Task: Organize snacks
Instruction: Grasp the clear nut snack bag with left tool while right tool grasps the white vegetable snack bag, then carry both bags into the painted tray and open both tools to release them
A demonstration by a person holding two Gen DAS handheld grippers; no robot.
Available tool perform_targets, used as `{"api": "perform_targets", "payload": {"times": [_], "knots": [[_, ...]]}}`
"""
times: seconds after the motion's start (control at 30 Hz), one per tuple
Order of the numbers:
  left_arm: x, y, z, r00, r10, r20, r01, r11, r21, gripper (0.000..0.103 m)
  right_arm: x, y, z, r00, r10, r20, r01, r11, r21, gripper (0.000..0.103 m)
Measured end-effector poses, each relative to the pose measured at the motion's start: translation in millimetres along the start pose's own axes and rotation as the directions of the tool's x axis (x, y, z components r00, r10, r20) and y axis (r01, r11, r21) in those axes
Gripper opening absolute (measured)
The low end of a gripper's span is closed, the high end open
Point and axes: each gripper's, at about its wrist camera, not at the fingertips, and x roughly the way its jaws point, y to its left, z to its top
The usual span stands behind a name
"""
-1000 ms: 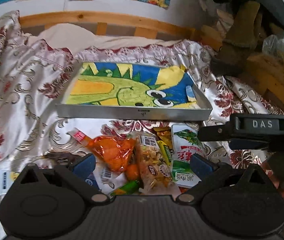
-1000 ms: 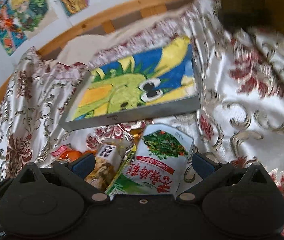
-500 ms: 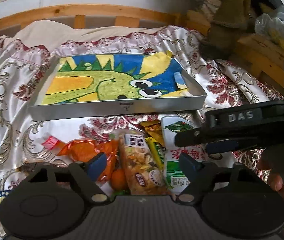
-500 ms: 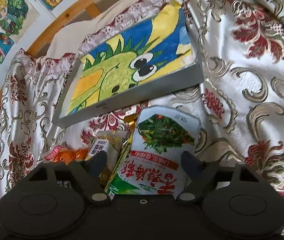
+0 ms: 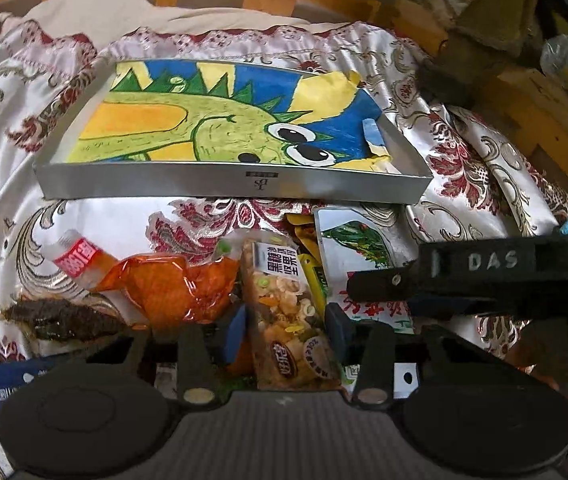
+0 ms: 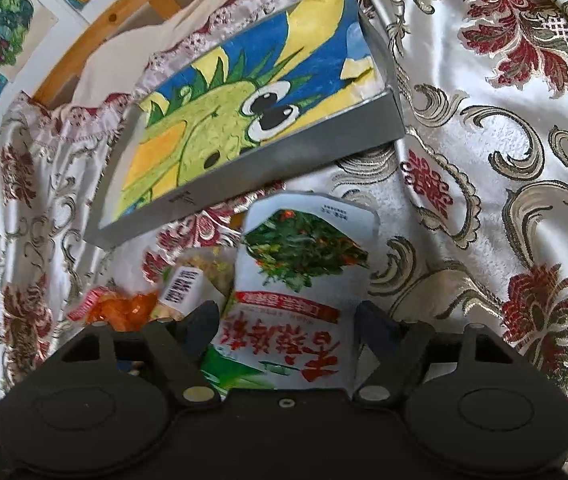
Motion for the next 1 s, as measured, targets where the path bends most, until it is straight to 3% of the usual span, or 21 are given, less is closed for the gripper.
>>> {"api": "perform_targets", "payload": {"times": [0.17, 0.37, 0.5, 0.63, 0.8, 1.0], "knots": [[-1.9, -1.9, -0.8, 1.0, 0.021, 0.002, -0.021, 1.0, -0.016, 0.045, -0.4, 3.7, -3.2, 1.0, -0.01, 0.011, 0.011, 0.999, -0.035, 0.071], [-6.0, -2.7, -2.0, 0.999, 0.038, 0.0, -0.038, 0.999, -0.038, 0.045, -5.6, -1.1, -3.8, 1.0, 0.021, 0.005, -0.021, 1.0, 0.0, 0.061], [-14.4, 10.6, -0.1, 0.999, -0.037, 0.018, 0.039, 0.989, -0.141, 0.044, -12.2, -5.1, -6.9, 0.999, 0.04, 0.012, -0.041, 0.999, 0.026, 0.053], [-20.8, 20.9, 2.9, 0.998, -0.05, 0.041, 0.057, 0.978, -0.199, 0.044, -18.8, -9.0, -9.2, 0.997, 0.072, 0.016, -0.073, 0.996, 0.052, 0.044], [-24.1, 21.9, 4.0, 0.996, -0.068, 0.053, 0.078, 0.972, -0.221, 0.043, -32.1, -8.7, -12.0, 0.996, 0.076, 0.047, -0.078, 0.996, 0.044, 0.041], [-25.4, 26.1, 2.3, 0.989, -0.137, 0.064, 0.15, 0.944, -0.294, 0.043, -57.2, -9.6, -10.2, 0.987, 0.09, 0.134, -0.092, 0.996, 0.007, 0.041]]}}
